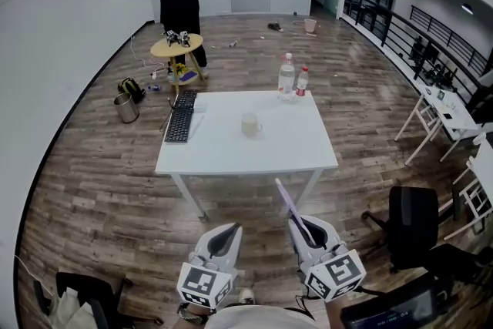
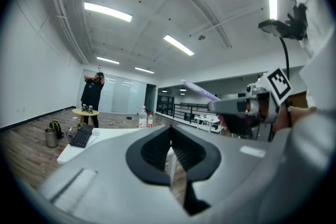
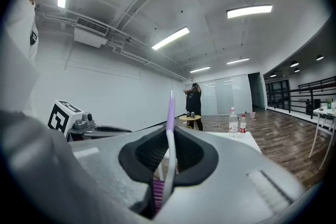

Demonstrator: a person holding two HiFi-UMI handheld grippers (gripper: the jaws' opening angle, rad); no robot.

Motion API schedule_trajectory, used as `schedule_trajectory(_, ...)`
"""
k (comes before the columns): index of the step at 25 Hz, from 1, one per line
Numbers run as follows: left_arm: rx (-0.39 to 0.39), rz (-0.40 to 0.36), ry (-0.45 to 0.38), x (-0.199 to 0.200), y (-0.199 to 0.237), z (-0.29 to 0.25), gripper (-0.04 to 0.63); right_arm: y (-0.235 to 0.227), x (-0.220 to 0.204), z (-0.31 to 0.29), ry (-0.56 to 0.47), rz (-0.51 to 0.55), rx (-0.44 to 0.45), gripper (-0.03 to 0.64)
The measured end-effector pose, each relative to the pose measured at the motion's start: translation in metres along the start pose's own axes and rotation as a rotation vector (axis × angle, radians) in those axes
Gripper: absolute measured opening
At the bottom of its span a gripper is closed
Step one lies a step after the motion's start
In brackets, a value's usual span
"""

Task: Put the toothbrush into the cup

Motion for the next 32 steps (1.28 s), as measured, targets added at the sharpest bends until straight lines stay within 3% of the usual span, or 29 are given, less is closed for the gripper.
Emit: schedule_trajectory(32, -0.009, -0.001, 0.042, -0.008, 0.027, -0.016, 0.008, -0.006, -0.013, -0.027, 0.034, -0.028, -0.021, 0.021)
Point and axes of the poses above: the fingertips, and each gripper's own axes: z backward along the fingers, y to its left, x out of its top, the point moved 5 cm from there along z, backward along the fingers, and after that the axes turned 5 degrees about -y, right-handed, at the moved point
